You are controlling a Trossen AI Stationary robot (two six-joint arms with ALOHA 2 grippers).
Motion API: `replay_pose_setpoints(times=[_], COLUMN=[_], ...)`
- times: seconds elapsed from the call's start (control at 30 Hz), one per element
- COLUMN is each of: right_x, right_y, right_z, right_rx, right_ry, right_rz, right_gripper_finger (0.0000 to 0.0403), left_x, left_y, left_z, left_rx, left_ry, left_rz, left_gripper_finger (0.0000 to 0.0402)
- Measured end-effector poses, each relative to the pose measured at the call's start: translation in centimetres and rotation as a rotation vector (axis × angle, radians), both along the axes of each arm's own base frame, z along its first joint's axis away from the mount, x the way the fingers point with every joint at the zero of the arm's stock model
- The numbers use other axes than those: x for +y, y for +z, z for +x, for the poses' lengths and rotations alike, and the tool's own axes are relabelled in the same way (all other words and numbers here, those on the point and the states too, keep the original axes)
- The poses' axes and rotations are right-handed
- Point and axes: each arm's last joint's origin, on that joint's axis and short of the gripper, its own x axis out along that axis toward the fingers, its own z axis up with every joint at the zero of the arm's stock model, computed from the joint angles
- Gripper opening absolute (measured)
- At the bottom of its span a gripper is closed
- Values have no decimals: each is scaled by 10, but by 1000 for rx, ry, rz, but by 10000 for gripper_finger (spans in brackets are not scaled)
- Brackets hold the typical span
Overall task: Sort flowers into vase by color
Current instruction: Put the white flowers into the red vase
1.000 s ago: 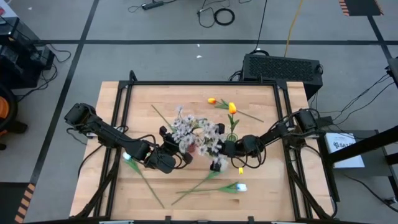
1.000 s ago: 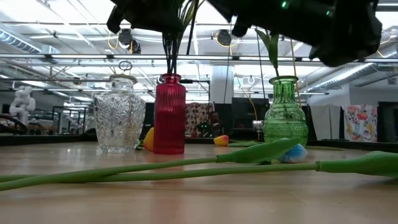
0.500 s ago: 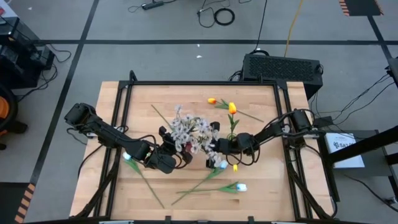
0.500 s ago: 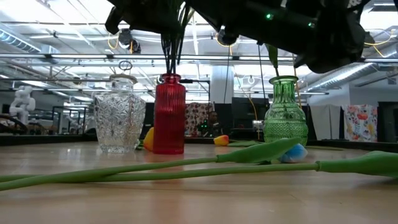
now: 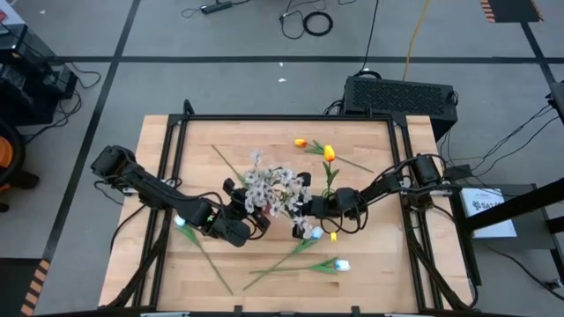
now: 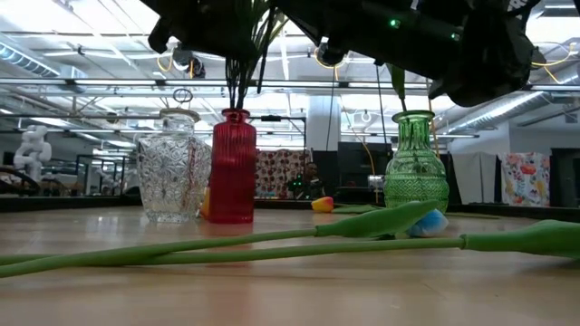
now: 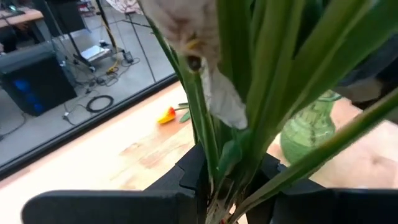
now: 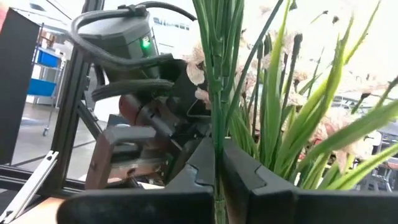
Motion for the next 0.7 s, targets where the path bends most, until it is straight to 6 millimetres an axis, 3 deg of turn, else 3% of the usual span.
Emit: replay_pose_setpoints(times=[0.2, 0.43, 0.7], right_x=[10, 33, 59], right_y=[3, 14, 51], right_z=[-3, -12, -39], right_rx=[-8, 65, 80], right_ry=[13, -91, -233], right_rz=[8, 1, -67], right_gripper_finger=[0, 0, 0], left_x=[0, 0, -2], left_y=[1, 1, 6], left_z=[0, 0, 4], left_rx=[-22, -60, -122], left_ry=[4, 23, 24], left_rz=[-29, -57, -82], left_gripper_finger=[74, 74, 74])
